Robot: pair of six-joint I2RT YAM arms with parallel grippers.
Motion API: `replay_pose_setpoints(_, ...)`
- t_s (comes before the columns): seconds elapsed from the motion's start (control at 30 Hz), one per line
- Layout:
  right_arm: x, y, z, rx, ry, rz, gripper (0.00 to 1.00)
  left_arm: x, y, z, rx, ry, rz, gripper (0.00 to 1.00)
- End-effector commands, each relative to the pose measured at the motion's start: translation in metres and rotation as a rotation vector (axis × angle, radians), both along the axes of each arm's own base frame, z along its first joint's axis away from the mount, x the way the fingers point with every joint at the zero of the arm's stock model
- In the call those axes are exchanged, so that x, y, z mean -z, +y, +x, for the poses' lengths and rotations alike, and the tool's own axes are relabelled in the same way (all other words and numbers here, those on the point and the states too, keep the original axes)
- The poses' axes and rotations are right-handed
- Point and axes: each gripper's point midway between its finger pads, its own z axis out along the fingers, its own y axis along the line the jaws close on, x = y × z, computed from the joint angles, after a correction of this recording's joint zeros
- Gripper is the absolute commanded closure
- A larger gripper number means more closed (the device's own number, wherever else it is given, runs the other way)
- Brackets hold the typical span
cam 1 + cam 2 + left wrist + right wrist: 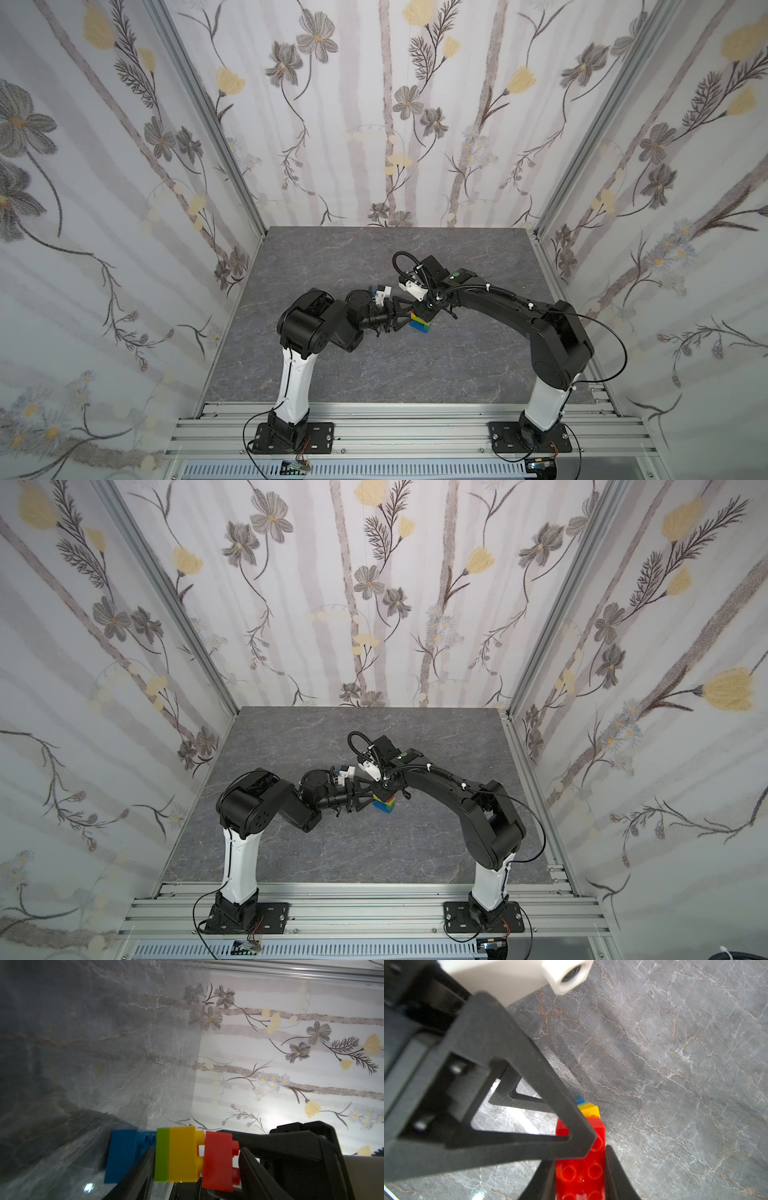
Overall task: Assemble the number 5 with lego
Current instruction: Assemble the lego brick with the lego brick.
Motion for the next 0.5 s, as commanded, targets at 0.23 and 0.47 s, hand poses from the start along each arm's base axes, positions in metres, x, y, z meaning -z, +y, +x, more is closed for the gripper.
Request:
replay_pose_setpoints(0.23,0.0,-0.001,-0.001,-0.004,0.006,-0.006,0.92,-0.008,-0.004,-0.001,0.031,-0.022,-0.017,0.33)
replay_pose_setpoints(0.47,-0.01,0.0,0.002,-0.001,-0.017,0.006,0.92,-0.008,-0.005,0.0,0.035,-0.021,-0.016,0.32)
